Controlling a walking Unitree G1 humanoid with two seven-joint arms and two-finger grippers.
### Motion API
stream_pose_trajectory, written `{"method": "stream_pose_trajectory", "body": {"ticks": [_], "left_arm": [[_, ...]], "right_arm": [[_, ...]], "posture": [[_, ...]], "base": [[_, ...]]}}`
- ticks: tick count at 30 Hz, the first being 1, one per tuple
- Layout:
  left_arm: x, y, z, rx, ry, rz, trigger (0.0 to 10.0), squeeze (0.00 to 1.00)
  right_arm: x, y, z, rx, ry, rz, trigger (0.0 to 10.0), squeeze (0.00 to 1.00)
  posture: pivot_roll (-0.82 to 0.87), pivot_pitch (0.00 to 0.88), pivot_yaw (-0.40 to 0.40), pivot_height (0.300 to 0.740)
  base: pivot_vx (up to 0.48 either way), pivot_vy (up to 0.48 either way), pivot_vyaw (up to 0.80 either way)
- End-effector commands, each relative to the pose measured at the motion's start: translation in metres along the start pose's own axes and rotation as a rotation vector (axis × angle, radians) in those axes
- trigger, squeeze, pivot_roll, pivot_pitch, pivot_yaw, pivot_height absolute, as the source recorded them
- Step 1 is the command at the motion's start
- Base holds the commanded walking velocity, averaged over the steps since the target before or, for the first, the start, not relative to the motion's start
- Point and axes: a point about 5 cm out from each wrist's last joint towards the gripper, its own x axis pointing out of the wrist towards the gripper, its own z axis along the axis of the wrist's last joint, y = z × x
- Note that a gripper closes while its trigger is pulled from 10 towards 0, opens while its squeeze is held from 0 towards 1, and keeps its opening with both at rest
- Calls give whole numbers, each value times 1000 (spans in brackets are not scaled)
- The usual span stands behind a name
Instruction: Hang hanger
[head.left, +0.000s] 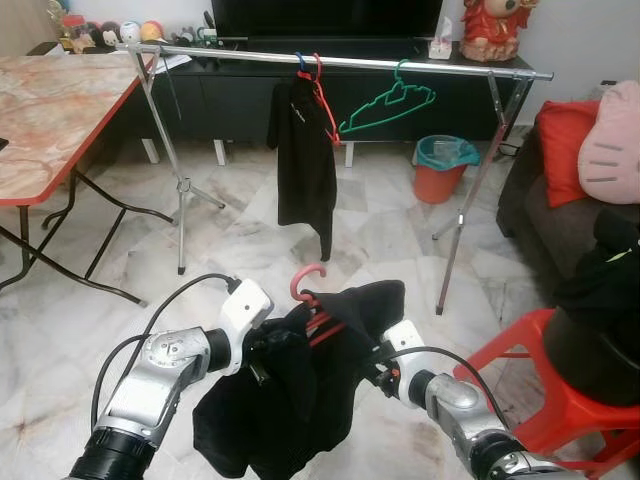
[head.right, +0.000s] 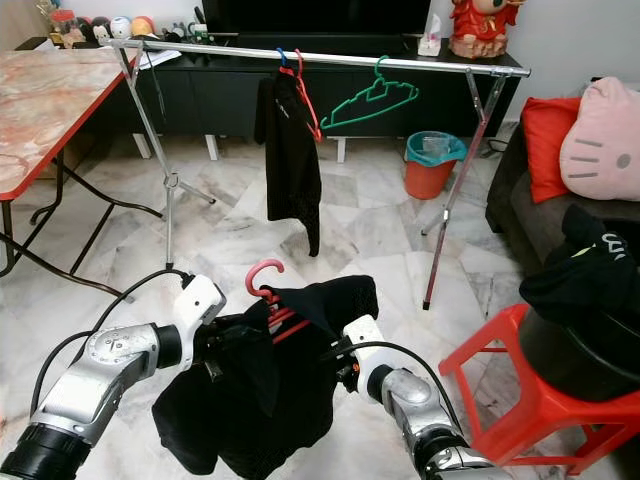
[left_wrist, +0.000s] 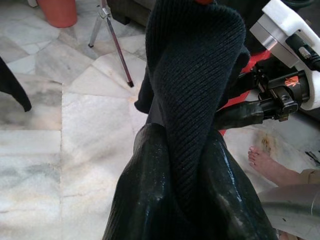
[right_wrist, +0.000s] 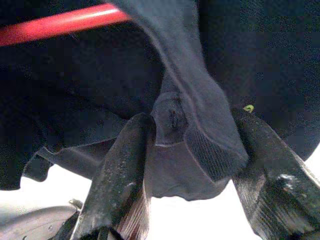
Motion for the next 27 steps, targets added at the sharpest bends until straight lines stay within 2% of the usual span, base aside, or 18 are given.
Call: {"method": "stream_pose_trajectory", "body": {"ticks": [1,6,11,12,13,27], "left_arm": [[0,-1,12,24,-39,-19,10000,0],[-2,-1,13,25,-37,-26,10000,0],[-1,-2,13,28,-35,-30,10000,0],[-1,-2,13,28,-36,-30,10000,0],[-1,-2,14,29,-36,-31,10000,0],[-1,-3,14,24,-38,-32,10000,0]], "right_arm": [[2,0,9,-6,-32,12,10000,0],[3,-4,18,4,-65,14,10000,0],[3,-5,20,-31,-52,7,10000,0],[3,-4,20,-28,-55,12,4157,0],[4,-4,20,-23,-58,14,0,0],[3,-3,15,-38,-37,1,0,0]], "posture": [[39,0,-40,740],[39,0,-40,740],[40,0,-41,740],[40,0,-41,740],[40,0,-41,740],[38,0,-43,740]], "base": [[0,0,0],[0,0,0],[0,0,0],[0,0,0],[0,0,0],[0,0,0]]}}
